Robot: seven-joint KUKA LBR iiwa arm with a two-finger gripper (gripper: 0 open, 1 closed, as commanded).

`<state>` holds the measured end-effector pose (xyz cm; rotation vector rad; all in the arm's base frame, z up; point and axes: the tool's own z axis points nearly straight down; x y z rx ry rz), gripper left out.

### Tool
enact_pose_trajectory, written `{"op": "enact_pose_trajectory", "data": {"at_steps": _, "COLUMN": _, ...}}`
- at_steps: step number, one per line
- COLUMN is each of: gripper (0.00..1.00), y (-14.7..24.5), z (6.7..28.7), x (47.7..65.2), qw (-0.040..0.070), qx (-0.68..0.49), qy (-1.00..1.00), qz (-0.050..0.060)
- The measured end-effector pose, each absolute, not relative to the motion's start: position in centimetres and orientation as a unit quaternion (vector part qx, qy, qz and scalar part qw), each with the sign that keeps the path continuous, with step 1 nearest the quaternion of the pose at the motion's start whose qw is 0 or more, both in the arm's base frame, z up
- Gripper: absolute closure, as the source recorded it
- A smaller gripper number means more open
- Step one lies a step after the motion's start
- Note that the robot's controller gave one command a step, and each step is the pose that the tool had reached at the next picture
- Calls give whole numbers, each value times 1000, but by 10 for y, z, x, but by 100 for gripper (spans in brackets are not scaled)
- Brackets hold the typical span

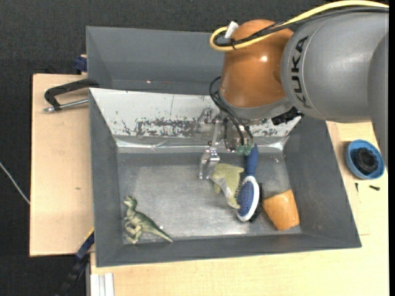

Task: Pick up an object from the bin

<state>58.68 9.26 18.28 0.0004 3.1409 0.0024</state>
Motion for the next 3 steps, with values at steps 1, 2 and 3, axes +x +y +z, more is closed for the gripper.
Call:
{"op": "enact_pose_trajectory", "data": {"at_steps": 1, "gripper": 0, "y": 14, "z": 71, "x": 576, "qw": 2, "qx": 49, "qy": 999, "qz": 2}}
{"op": "enact_pose_trajectory", "data": {"at_steps": 2, "gripper": 100, "y": 16, "z": 74, "x": 578, "qw": 5, "qx": 46, "qy": 999, "qz": 2}}
{"op": "enact_pose_trajectory", "data": {"at_steps": 3, "gripper": 100, "y": 18, "z": 219, "x": 565, "qw": 7, "qx": 34, "qy": 999, "qz": 1}}
